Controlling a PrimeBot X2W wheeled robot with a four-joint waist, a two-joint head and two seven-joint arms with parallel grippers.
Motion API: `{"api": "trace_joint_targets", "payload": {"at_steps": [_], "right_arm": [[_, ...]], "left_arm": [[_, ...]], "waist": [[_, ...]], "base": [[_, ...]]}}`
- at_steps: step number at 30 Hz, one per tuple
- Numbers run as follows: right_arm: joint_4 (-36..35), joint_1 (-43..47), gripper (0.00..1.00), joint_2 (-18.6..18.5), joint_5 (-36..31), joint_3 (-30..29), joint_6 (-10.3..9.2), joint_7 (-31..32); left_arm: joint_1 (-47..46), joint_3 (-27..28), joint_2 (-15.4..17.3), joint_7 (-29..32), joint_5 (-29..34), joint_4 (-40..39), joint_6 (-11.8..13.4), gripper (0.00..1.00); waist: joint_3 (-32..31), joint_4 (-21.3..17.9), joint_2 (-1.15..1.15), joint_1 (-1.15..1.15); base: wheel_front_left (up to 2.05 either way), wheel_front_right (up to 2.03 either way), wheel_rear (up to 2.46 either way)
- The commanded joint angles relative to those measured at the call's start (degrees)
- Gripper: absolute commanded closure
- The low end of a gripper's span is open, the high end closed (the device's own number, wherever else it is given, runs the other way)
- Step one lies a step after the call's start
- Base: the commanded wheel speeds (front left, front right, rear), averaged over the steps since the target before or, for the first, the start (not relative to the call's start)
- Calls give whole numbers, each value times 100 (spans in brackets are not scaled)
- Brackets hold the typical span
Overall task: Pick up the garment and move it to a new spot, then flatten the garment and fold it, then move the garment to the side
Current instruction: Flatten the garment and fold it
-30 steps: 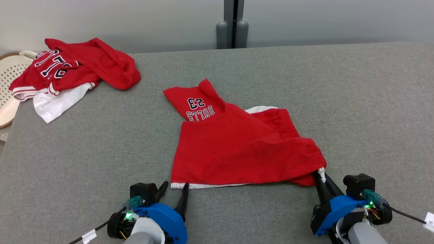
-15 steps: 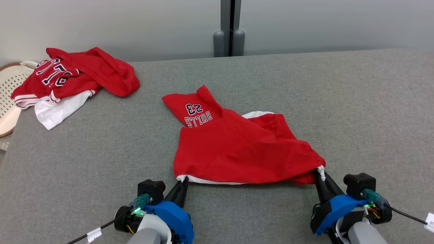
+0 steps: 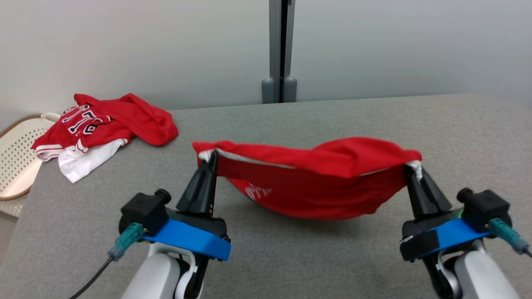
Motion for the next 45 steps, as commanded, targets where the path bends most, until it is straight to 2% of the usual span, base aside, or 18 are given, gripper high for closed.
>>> {"api": "trace_joint_targets", "payload": {"at_steps": [1,7,11,14,17,20,24,29,33,36,40,45], "right_arm": [[-230,68,100,-96,51,19,1,26],[-2037,101,100,-540,37,-7,1,581],[-3037,57,100,-735,46,-79,1,1120],[-3383,-31,100,-779,208,-108,1,1579],[-3343,-286,100,-753,428,-40,1,1939],[-2939,-871,100,-827,557,127,1,2117],[-1971,-2143,100,-843,526,462,1,2046],[-517,-3950,100,-502,303,887,1,1592],[608,-4914,100,-252,-38,1093,1,1049],[1396,-5249,100,-90,-237,1178,1,675],[2326,-5253,100,29,-341,1372,1,312],[2873,-4970,100,72,-235,1542,1,29]], "left_arm": [[74,73,32,-25,51,-255,-4,100],[53,221,286,18,247,-1819,-4,100],[-291,274,516,425,237,-2607,-4,100],[-662,345,713,801,193,-2816,-4,100],[-1156,385,832,1108,10,-2597,-3,100],[-1839,302,1008,1323,-72,-2153,-3,100],[-3022,168,1176,1309,-74,-1320,-3,100],[-4550,101,1256,908,96,-175,-3,100],[-5328,5,1198,498,231,632,-3,100],[-5510,-140,1111,292,172,1122,-3,100],[-5232,-408,1019,96,8,1574,-3,100],[-4650,-650,1074,-15,-268,1636,-3,100]], "waist": [[-86,-72,0,1],[-218,-152,0,1],[-169,-175,0,1],[-35,-177,0,1],[279,-204,0,1],[750,-238,0,1],[1463,-292,0,1],[2205,-377,0,1],[2603,-346,0,1],[2839,-268,0,1],[3058,-152,0,1],[3122,-130,0,1]], "base": [[0,0,0],[0,0,0],[0,0,0],[0,0,0],[0,0,0],[0,0,0],[0,0,0],[0,0,0],[0,0,0],[0,0,0],[0,0,0],[0,0,0]]}}
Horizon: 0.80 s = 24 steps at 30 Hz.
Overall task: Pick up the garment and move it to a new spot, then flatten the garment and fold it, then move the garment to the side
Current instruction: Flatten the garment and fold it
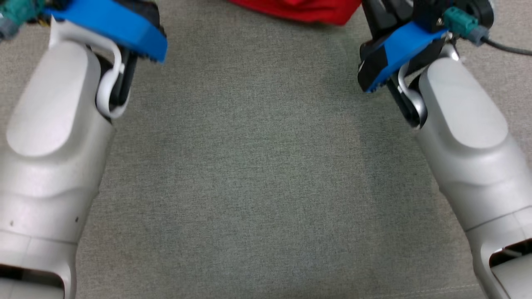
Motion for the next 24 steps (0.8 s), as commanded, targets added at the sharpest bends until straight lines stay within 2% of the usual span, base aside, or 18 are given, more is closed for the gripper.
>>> {"api": "trace_joint_targets", "payload": {"at_steps": [1,3,7,13,19,24], "right_arm": [[15,177,100,-4,66,0,1,-69],[-104,342,100,-18,146,-28,1,-95],[-829,958,100,-107,195,-191,1,-92],[-1950,2251,100,-128,231,-551,1,-93],[-2835,3691,100,-58,217,-889,1,-93],[-3413,4816,100,25,207,-1128,1,-93]], "left_arm": [[230,-20,51,-47,-74,-109,-2,100],[507,94,109,-49,-128,-378,-2,100],[1276,447,147,-47,-78,-1040,-2,100],[2608,980,13,-48,93,-2058,-2,100],[3940,1136,-223,-48,267,-2789,12,100],[4972,1065,-291,-45,345,-3249,105,100]], "waist": [[-10,0,-2,-2],[-50,-12,-2,-2],[-222,-28,-2,-2],[-664,24,-2,-2],[-1273,199,-2,-2],[-1818,309,-2,-2]], "base": [[0,0,0],[0,0,0],[0,0,0],[0,0,0],[0,0,0],[0,0,0]]}}
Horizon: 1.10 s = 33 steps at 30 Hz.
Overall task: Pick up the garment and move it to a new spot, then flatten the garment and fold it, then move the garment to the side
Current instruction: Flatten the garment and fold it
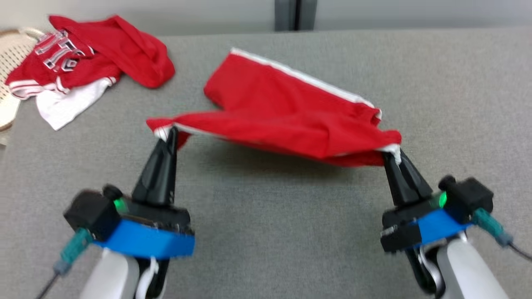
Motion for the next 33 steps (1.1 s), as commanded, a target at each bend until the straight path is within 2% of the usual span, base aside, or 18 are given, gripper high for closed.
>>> {"api": "trace_joint_targets", "payload": {"at_steps": [1,5,8,15,22,33], "right_arm": [[-84,195,100,29,6,-40,1,-18],[-620,1166,100,71,49,-264,1,-9],[-1112,1848,100,58,-10,-370,1,282],[-1449,2355,100,75,100,-373,1,681],[-998,2006,100,162,115,-224,1,824],[-87,902,100,349,182,3,1,903]], "left_arm": [[182,-37,20,-15,28,-53,45,100],[981,-193,115,191,68,-639,214,100],[1509,-253,239,568,13,-1124,377,100],[1721,-376,325,1084,-151,-1253,413,100],[1019,-469,328,1348,-301,-424,219,100],[-1252,-812,476,2224,-257,1538,-20,100]], "waist": [[-163,-68,1,2],[-606,-2,1,2],[-812,18,1,2],[-796,-74,1,2],[-470,-257,1,2],[408,-645,1,2]], "base": [[0,0,0],[0,0,0],[0,0,0],[0,0,0],[0,0,0],[0,0,0]]}}
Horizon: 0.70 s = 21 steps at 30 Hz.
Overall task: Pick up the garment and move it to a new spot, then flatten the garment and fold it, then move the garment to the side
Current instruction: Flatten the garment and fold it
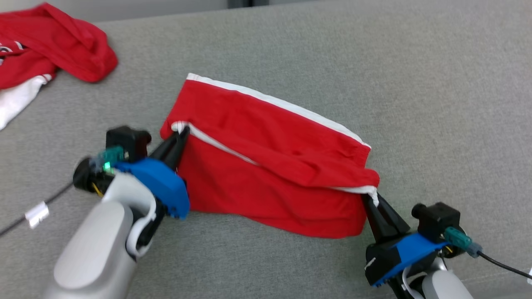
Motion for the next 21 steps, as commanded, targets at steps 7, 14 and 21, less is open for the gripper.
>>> {"api": "trace_joint_targets", "payload": {"at_steps": [7,14,21], "right_arm": [[488,-788,100,93,35,107,1,-141],[889,-1337,100,103,326,388,1,-370],[1271,-1659,75,106,516,549,1,-586]], "left_arm": [[-1344,-146,-8,178,32,929,-70,100],[-2107,-250,32,206,93,1698,-84,100],[-2467,-318,-58,4,115,2261,-83,78]], "waist": [[489,-230,-1,-2],[785,-424,-1,-2],[841,-485,-1,-2]], "base": [[0,0,0],[0,0,0],[0,0,0]]}}
